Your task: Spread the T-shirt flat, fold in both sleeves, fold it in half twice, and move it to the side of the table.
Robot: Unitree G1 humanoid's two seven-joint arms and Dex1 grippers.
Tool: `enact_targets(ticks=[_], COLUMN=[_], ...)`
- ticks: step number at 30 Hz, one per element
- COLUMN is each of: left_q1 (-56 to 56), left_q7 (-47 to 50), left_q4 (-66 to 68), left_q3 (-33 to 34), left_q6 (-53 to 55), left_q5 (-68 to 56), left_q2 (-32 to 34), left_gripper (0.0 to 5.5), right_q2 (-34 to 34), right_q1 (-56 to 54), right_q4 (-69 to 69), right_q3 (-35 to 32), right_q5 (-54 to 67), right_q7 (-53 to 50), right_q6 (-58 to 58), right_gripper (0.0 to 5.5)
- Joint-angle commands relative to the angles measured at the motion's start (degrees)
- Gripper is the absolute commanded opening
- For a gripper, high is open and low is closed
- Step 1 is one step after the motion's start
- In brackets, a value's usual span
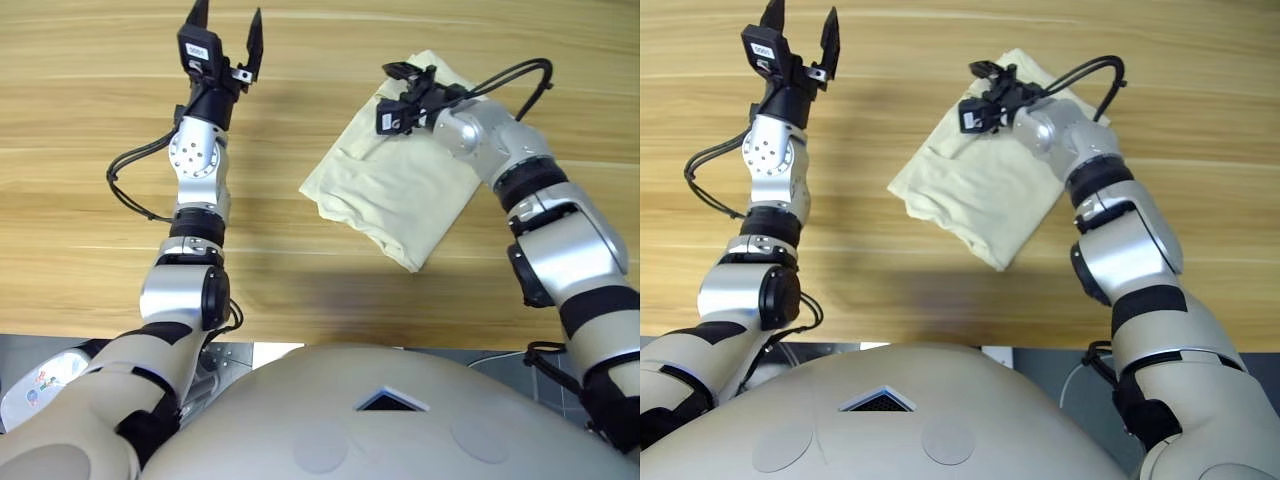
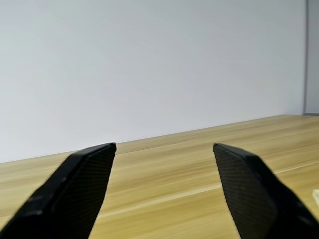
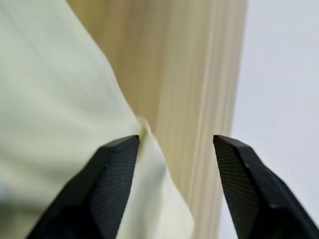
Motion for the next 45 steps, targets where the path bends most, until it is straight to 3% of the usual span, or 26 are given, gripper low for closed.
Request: enact_targets(ticks=[1,7,13,17,27,31,34,37,39,41,43,45], left_q1=[0.64,1.55,1.79,0.61,1.21,0.52,1.46,6.21,13.98,25.27,38.78,49.27], left_q7=[0.36,0.41,1.29,0.88,1.01,2.36,1.97,1.17,-0.46,-4.03,-7.31,-10.26], left_q4=[-1.44,-3.35,-2.42,-1.98,-2.51,-0.59,-1.38,-6.85,-14.08,-22.64,-30.98,-39.15], left_q3=[-0.15,0.32,1.08,0.66,1.11,1.85,3.57,2.62,-1.30,-4.94,-9.37,-12.63], left_q6=[0.79,1.43,1.71,1.88,2.08,1.11,-2.49,-8.91,-12.90,-12.64,-11.18,-8.88], left_q5=[-0.14,-0.65,-1.14,-1.17,-1.28,-0.56,-1.32,2.77,13.48,22.39,31.87,38.15], left_q2=[-0.41,-0.01,0.25,-0.36,0.38,1.96,4.61,9.63,16.51,22.87,27.51,30.09], left_gripper=[3.63,3.63,3.63,3.63,3.63,3.63,3.63,3.63,3.63,3.63,3.63,3.63], right_q2=[2.35,5.85,6.60,4.60,-2.60,0.40,-0.03,-3.03,-10.49,-21.45,-31.04,-34.86], right_q1=[-1.29,-1.32,1.16,7.53,19.63,19.64,24.21,32.01,39.09,44.72,49.97,54.57], right_q4=[3.75,4.72,-1.26,-12.07,-34.57,-40.82,-53.26,-64.75,-65.54,-55.48,-43.52,-39.90], right_q3=[2.62,4.37,8.34,11.53,10.50,3.36,-6.95,-18.54,-28.03,-33.84,-32.60,-29.87], right_q5=[-1.36,-1.26,-2.83,-3.27,0.12,2.97,11.11,25.53,31.78,24.94,12.56,6.02], right_q7=[-0.79,-4.16,-7.01,-3.65,6.65,-2.72,-7.75,-5.75,-3.02,-5.47,-11.96,-14.44], right_q6=[-0.51,-1.64,-10.91,-14.17,-11.82,-10.31,-10.58,-6.06,-5.87,-10.99,-13.40,-14.58], right_gripper=[2.77,2.77,2.77,2.77,2.77,2.77,2.77,2.77,2.77,2.77,2.77,2.77])
